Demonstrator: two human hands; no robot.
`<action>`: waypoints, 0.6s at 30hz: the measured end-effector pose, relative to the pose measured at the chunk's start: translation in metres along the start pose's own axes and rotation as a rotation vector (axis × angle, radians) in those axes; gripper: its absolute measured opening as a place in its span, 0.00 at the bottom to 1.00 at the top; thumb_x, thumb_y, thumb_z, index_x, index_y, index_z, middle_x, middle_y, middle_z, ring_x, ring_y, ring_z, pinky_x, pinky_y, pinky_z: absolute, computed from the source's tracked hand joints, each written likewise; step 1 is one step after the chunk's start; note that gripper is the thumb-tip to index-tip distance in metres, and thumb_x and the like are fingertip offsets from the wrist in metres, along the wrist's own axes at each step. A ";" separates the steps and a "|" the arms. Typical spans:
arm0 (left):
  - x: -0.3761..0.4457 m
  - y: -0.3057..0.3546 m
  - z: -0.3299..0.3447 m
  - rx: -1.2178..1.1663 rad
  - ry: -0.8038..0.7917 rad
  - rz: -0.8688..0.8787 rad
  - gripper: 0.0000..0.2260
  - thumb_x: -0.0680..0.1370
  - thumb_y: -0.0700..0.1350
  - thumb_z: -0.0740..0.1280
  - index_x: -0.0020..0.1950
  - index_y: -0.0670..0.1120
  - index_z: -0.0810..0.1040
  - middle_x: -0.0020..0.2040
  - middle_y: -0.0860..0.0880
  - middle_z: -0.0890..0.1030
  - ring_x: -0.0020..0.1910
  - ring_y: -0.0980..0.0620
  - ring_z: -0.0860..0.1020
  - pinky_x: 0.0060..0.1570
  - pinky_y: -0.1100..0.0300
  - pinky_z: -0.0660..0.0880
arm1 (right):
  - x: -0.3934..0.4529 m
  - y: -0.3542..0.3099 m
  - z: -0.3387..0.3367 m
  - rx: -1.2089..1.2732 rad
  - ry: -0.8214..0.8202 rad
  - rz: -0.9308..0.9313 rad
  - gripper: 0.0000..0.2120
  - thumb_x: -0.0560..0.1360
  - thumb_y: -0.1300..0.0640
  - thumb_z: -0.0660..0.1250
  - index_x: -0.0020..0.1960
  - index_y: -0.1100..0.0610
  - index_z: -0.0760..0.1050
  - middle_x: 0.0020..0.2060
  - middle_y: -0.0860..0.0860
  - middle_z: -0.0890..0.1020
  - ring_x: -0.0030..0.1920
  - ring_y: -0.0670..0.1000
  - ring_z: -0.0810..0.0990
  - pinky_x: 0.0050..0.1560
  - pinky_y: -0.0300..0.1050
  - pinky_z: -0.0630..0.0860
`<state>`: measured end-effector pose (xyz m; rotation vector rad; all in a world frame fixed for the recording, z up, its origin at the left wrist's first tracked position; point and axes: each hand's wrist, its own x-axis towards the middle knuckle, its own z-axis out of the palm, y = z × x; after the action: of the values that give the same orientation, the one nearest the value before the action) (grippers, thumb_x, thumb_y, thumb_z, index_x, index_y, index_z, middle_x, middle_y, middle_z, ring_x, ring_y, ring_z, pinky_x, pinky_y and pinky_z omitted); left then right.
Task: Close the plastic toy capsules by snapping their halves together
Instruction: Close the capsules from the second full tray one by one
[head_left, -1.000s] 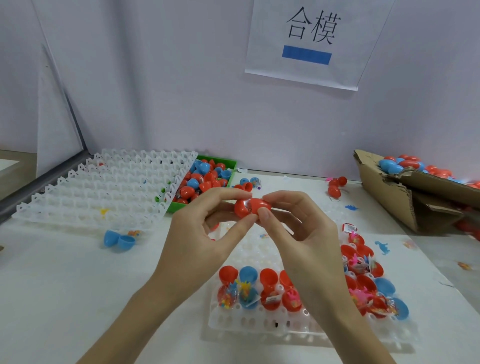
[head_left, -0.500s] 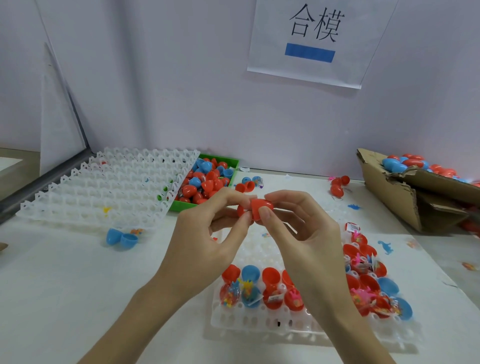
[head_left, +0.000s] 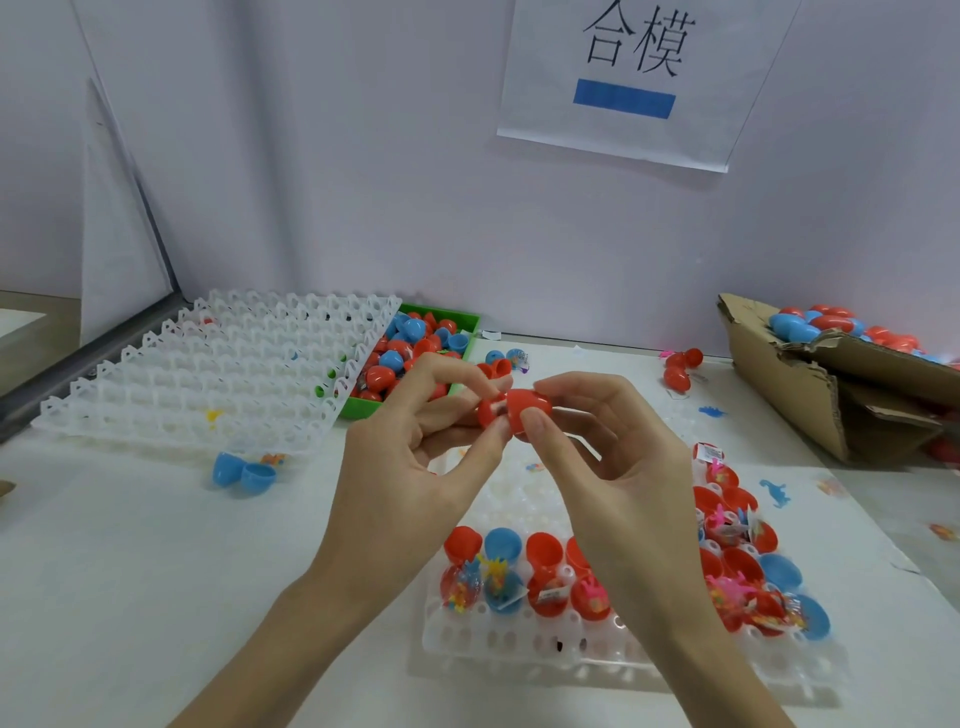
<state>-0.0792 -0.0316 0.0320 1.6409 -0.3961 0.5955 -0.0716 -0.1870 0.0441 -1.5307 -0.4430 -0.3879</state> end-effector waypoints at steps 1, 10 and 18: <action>0.000 0.000 -0.001 0.030 -0.002 0.014 0.07 0.78 0.39 0.75 0.53 0.47 0.81 0.53 0.57 0.87 0.53 0.55 0.86 0.53 0.66 0.81 | 0.001 0.000 0.000 -0.003 0.001 0.000 0.09 0.75 0.57 0.74 0.53 0.47 0.80 0.48 0.43 0.86 0.52 0.47 0.86 0.50 0.33 0.80; -0.001 0.001 -0.001 0.015 -0.018 0.071 0.12 0.79 0.36 0.73 0.60 0.44 0.76 0.57 0.58 0.86 0.57 0.55 0.85 0.56 0.64 0.80 | 0.000 -0.002 -0.001 -0.001 0.013 -0.010 0.08 0.76 0.56 0.74 0.54 0.49 0.80 0.49 0.45 0.86 0.52 0.49 0.86 0.51 0.35 0.81; 0.002 0.001 -0.004 -0.034 -0.007 0.043 0.15 0.76 0.37 0.75 0.62 0.44 0.84 0.56 0.50 0.87 0.55 0.49 0.86 0.57 0.63 0.80 | 0.001 -0.005 -0.004 0.020 -0.003 0.000 0.10 0.76 0.55 0.73 0.57 0.51 0.81 0.50 0.44 0.86 0.53 0.48 0.86 0.52 0.34 0.80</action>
<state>-0.0791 -0.0275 0.0345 1.6057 -0.4457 0.6126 -0.0726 -0.1905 0.0487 -1.5122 -0.4480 -0.3802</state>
